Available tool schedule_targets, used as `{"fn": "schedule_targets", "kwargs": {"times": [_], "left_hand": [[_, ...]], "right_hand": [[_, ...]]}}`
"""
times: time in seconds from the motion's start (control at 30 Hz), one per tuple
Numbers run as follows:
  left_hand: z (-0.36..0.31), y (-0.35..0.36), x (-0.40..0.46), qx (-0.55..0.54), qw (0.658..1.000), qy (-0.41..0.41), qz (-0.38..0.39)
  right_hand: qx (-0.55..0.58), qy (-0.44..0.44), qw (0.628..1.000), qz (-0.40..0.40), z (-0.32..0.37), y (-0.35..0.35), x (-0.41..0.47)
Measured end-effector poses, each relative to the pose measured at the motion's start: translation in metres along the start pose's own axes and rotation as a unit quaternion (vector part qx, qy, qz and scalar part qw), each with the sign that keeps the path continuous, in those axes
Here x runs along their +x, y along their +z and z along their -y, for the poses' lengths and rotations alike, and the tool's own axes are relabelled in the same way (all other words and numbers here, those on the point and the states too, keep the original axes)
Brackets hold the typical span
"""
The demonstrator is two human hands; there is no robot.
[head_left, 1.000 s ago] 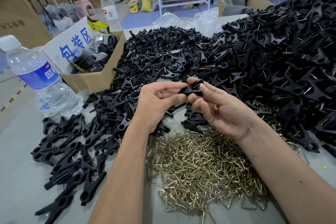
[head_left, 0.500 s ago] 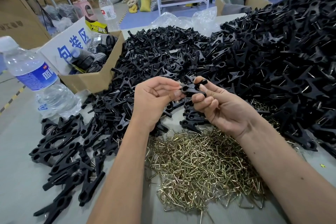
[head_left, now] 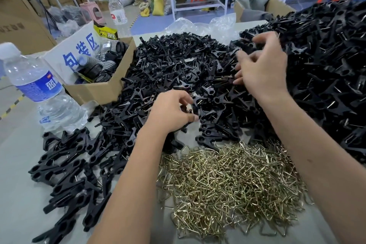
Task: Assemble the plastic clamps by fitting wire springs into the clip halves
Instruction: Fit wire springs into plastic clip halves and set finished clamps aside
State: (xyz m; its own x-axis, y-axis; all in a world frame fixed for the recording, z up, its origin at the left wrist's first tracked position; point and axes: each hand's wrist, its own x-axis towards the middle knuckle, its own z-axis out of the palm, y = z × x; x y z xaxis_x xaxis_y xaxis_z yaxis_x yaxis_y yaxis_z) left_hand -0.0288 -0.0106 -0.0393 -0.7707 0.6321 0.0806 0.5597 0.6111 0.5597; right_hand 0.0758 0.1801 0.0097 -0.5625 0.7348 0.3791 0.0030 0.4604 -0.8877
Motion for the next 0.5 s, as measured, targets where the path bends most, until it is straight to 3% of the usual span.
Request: {"fn": "schedule_targets", "kwargs": {"times": [0.2,0.23,0.3,0.4,0.43,0.5], "left_hand": [[-0.005,-0.006,0.008,0.077,0.997,-0.002,0.006],[-0.004,-0.009,0.007,0.085,0.996,-0.007,0.000],[0.001,-0.013,0.007,0.088,0.996,-0.025,-0.007],[0.008,-0.017,0.009,0.086,0.995,-0.058,-0.007],[0.011,-0.018,0.010,0.081,0.994,-0.069,-0.009],[0.015,-0.021,0.013,0.059,0.994,-0.089,-0.022]], "right_hand": [[-0.155,-0.070,0.977,0.131,-0.006,0.050,-0.002],[-0.217,-0.117,0.954,0.172,-0.007,0.055,0.001],[-0.341,-0.205,0.870,0.292,-0.004,0.067,0.001],[-0.471,-0.236,0.736,0.424,-0.001,0.084,-0.003],[-0.487,-0.229,0.717,0.442,-0.001,0.087,-0.003],[-0.483,-0.216,0.720,0.449,-0.004,0.088,0.000]]}}
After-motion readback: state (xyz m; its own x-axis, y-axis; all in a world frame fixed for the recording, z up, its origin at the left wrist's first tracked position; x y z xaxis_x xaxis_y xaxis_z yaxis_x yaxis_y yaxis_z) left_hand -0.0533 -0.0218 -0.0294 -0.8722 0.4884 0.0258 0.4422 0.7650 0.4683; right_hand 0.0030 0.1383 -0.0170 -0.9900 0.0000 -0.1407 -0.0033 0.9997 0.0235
